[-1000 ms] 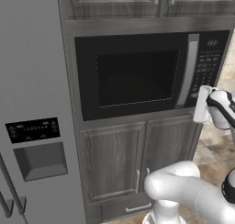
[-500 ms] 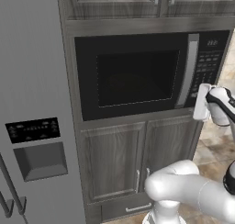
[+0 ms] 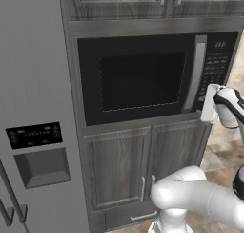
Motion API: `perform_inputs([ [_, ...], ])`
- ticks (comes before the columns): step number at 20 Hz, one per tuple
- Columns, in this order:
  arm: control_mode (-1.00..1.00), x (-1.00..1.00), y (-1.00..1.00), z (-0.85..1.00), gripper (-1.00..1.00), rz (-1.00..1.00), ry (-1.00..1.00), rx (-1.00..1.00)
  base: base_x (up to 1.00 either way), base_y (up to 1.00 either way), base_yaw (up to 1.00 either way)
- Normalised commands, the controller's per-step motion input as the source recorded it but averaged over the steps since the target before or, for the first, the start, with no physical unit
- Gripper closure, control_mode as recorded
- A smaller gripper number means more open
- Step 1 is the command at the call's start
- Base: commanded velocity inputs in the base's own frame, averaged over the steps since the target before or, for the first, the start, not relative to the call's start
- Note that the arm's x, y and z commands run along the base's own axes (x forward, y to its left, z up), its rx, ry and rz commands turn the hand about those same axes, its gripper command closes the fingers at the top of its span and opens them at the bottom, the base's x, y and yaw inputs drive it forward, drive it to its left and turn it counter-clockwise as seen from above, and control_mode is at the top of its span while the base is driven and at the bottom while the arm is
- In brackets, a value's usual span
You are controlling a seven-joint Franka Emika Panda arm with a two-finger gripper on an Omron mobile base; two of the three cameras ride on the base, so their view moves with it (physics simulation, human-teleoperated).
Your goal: Remove the peach from the bowl and place it on the small plate. Then place the bowl with only the steak in the microwave, close the door, and press the start button to microwave the steak.
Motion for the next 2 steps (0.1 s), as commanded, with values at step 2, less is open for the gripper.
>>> perform_inputs([
  [2, -1.0, 0.25, 0.0, -0.21, -1.0, 0.0, 0.0, 0.0, 0.0, 0.0, 0.0],
])
